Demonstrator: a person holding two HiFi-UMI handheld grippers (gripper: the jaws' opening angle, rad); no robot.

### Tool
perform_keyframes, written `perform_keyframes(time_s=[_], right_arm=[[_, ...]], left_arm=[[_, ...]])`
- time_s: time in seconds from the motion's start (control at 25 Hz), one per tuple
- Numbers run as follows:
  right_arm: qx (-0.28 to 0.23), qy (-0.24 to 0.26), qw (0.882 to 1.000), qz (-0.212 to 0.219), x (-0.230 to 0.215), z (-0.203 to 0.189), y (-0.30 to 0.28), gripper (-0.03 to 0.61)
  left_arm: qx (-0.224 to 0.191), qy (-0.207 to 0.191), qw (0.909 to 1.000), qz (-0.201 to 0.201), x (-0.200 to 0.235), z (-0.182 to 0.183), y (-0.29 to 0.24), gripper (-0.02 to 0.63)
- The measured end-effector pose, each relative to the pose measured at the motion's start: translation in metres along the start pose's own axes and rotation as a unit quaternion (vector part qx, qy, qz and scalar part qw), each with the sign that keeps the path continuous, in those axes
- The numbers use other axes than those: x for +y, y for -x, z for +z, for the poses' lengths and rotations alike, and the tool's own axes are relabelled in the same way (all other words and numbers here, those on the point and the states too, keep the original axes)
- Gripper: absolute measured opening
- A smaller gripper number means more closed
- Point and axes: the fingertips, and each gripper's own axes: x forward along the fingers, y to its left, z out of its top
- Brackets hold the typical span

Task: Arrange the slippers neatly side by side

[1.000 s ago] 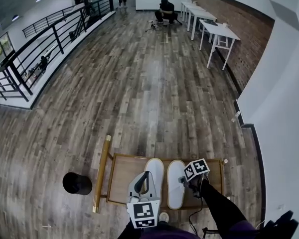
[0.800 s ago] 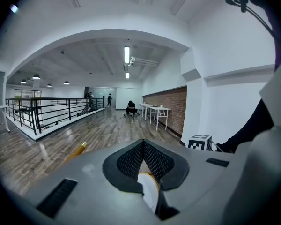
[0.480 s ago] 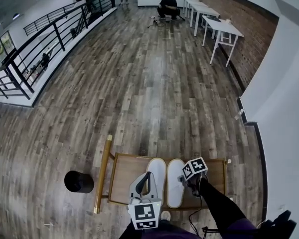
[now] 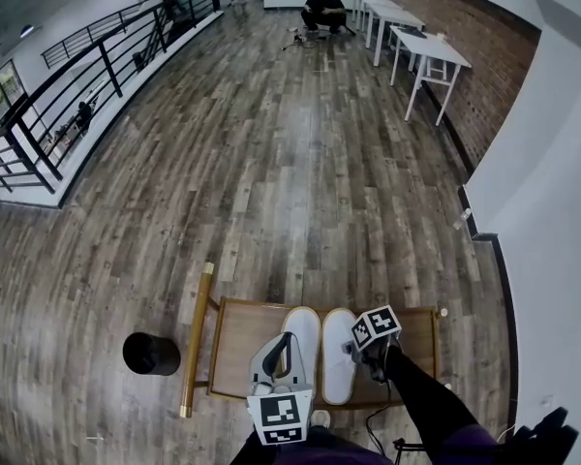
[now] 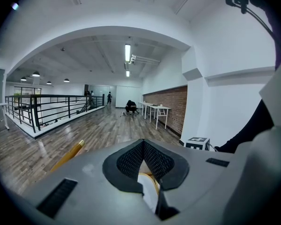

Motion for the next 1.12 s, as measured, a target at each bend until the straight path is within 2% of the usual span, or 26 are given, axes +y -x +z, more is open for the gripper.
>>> perform_keyframes(time_s=[0.28,0.48,0.68,0.84,1.0,1.12], right_arm=[[-0.009,-0.017,1.0,0.022,0.002,-0.001,0.006,0.02],[-0.012,-0.009,1.0,0.026,0.004,-0.003,0.007,0.021],[-0.029,-0.023,0.998,0.045,0.01,-0.003,0.01,0.071],[-0.041,-0.017,0.998,0.047,0.011,-0.004,0.015,0.071],[-0.074,-0.024,0.995,0.057,0.011,-0.002,0.032,0.071],[-0.139,-0.036,0.987,0.069,0.013,0.012,0.063,0.071]], left_arm=[[-0.001,0.0,1.0,-0.005,-0.003,0.004,-0.004,0.002],[-0.004,0.001,1.0,-0.008,-0.005,0.004,-0.005,0.002],[-0.006,0.0,0.9999,-0.014,-0.006,0.006,-0.003,0.002],[-0.008,-0.001,0.9998,-0.016,-0.008,0.004,-0.001,0.001],[-0.013,0.0,0.9997,-0.019,-0.008,0.007,0.0,0.0],[-0.017,0.004,0.9997,-0.019,-0.007,0.011,0.0,0.002]])
